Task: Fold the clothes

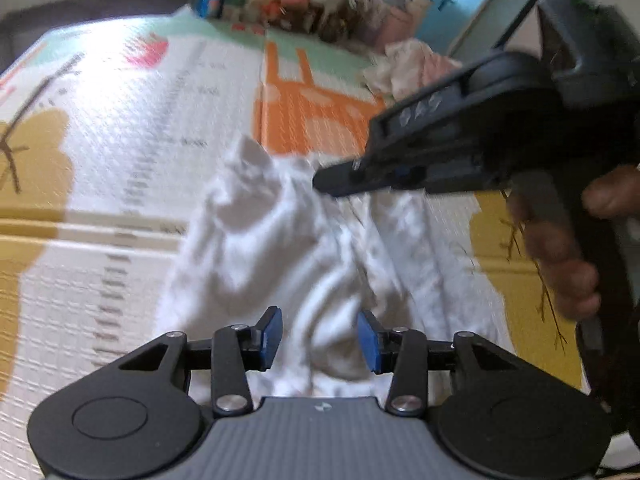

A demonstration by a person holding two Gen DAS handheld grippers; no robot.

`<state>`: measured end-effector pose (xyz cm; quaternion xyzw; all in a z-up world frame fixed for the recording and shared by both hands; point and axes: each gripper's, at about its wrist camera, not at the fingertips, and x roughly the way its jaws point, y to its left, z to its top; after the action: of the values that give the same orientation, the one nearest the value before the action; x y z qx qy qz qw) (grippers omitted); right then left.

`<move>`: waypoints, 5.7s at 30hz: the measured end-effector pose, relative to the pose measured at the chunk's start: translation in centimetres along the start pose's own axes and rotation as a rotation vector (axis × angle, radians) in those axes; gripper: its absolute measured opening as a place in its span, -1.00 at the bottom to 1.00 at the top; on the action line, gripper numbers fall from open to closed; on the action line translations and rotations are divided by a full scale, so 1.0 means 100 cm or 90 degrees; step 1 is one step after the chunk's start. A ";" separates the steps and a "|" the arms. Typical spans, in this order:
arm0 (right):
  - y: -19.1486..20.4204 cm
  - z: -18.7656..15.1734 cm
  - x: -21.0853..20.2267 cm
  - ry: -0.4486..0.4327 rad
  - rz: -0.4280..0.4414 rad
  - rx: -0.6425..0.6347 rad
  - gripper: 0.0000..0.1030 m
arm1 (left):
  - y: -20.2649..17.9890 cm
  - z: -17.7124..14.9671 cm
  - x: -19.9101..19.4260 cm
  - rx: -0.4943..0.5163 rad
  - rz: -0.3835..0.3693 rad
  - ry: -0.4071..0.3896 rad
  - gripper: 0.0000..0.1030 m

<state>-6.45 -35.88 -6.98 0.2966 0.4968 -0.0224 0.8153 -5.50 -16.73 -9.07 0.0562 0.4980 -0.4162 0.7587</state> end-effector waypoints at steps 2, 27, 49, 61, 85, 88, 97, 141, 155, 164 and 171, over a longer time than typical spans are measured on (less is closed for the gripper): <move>0.004 0.004 0.010 0.009 0.012 0.009 -0.91 | 0.006 0.003 0.001 -0.006 0.020 -0.002 -0.13; 0.006 0.025 0.084 0.055 -0.027 0.042 -0.98 | 0.052 -0.042 0.011 -0.117 0.009 0.066 -0.13; 0.007 0.008 -0.036 -0.121 -0.026 -0.045 -0.59 | 0.030 -0.041 -0.026 -0.053 0.025 -0.008 -0.13; -0.085 -0.116 -0.099 -0.177 0.005 0.129 -0.08 | -0.013 -0.033 -0.011 0.056 0.000 -0.015 -0.15; -0.190 -0.236 -0.088 -0.217 0.109 0.406 0.12 | -0.065 -0.030 0.040 0.195 -0.072 -0.010 -0.14; -0.197 -0.240 -0.078 -0.224 0.121 0.436 0.12 | -0.066 -0.030 0.045 0.200 -0.064 0.002 -0.13; -0.204 -0.237 -0.061 -0.259 0.164 0.467 0.16 | -0.060 -0.030 0.058 0.191 -0.049 0.029 -0.06; -0.157 -0.194 -0.089 -0.280 0.221 0.326 0.13 | -0.136 -0.071 0.027 0.447 -0.162 0.005 0.08; -0.149 -0.194 -0.091 -0.263 0.237 0.315 0.11 | -0.149 -0.081 0.055 0.469 -0.068 0.003 -0.32; -0.143 -0.194 -0.104 -0.284 0.235 0.286 0.12 | -0.128 -0.067 0.058 0.378 -0.085 0.015 -0.69; -0.153 -0.197 -0.122 -0.297 0.107 0.303 0.26 | -0.124 -0.064 0.049 0.349 -0.099 0.007 -0.70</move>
<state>-33.42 -41.66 -10.56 0.5054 0.2518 -0.1375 0.8138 -17.78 -24.35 -12.14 0.2230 0.3738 -0.5919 0.6784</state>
